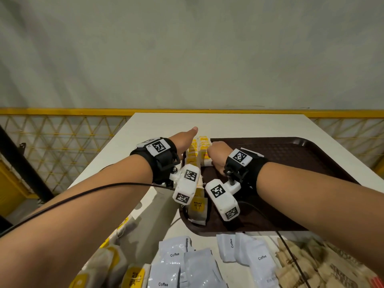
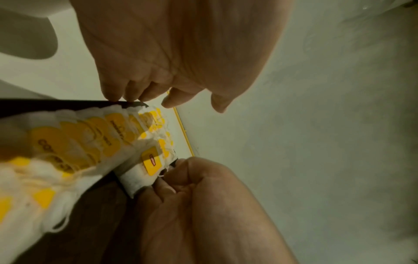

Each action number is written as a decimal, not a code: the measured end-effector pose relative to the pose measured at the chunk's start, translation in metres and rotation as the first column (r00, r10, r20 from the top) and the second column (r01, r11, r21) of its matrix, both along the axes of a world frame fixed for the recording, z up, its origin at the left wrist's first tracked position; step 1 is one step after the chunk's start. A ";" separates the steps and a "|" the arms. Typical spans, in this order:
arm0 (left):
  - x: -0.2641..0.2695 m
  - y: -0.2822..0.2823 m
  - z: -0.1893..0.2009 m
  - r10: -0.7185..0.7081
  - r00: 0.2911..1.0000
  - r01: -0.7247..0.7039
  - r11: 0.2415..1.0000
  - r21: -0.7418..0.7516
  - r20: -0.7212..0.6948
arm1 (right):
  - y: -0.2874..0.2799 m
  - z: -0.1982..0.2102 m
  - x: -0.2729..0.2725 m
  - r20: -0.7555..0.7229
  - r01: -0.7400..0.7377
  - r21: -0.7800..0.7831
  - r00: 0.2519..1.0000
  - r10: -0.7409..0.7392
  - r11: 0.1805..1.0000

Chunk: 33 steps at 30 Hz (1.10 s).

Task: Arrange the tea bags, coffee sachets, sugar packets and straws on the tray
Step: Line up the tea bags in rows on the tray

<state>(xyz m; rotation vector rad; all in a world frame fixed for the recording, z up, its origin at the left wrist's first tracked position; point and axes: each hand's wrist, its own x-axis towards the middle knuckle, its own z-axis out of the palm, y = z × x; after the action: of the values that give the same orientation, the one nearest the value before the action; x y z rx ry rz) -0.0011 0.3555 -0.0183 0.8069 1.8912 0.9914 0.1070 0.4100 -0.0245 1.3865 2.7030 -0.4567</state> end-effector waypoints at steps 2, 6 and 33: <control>-0.001 -0.001 0.001 -0.012 1.000 0.011 1.000 -0.016 -0.025 | -0.004 0.004 0.004 0.123 -0.079 0.077 0.990 0.069 0.994; -0.002 -0.003 -0.002 -0.033 0.999 0.032 0.999 -0.029 -0.020 | 0.001 -0.001 0.010 0.174 -0.226 0.150 0.964 0.200 0.962; -0.012 -0.290 0.029 -0.709 0.457 0.265 0.685 -0.679 -0.537 | -0.254 -0.002 0.047 -0.162 -0.806 0.000 0.584 0.795 0.592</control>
<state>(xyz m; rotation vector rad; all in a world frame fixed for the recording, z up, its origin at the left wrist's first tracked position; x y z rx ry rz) -0.0136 0.0653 0.0109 1.5132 2.2038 -0.3787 0.1543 0.1562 -0.0267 -0.0213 2.9895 -0.5532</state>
